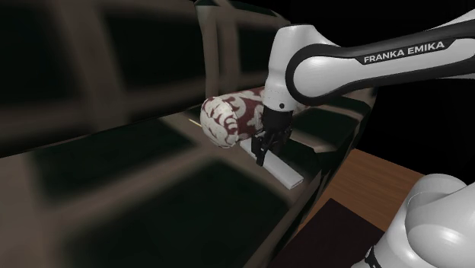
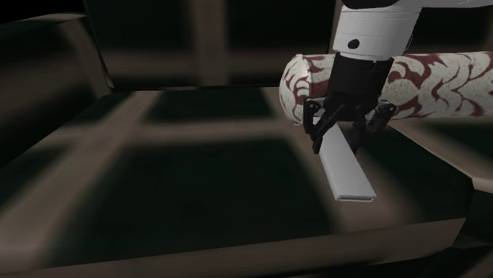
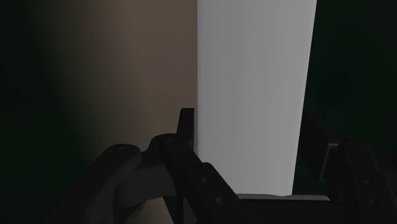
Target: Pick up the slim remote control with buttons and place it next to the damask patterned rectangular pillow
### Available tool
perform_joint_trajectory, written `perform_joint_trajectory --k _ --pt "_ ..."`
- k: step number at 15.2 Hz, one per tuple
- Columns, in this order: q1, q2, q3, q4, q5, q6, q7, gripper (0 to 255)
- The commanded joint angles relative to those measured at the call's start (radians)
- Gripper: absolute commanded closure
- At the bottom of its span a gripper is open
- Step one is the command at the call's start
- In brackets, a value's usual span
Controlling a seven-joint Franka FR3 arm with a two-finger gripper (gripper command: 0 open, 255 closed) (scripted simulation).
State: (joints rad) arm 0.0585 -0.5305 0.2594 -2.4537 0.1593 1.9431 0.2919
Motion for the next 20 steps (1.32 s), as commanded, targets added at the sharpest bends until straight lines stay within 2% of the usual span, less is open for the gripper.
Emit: perform_joint_trajectory --k 1,4,12,13,18,20 --pt "0.002 0.005 0.004 -0.023 0.003 0.029 0.001 255" --pt "0.003 0.019 0.011 -0.061 0.007 0.081 0.000 255" --pt "0.003 0.019 0.011 -0.061 0.007 0.081 0.000 255" --pt "0.003 0.019 0.011 -0.061 0.007 0.081 0.000 0" --pt "0.003 0.019 0.011 -0.061 0.007 0.081 0.000 0" --pt "0.001 -0.001 0.001 -0.008 0.001 0.008 0.000 0"
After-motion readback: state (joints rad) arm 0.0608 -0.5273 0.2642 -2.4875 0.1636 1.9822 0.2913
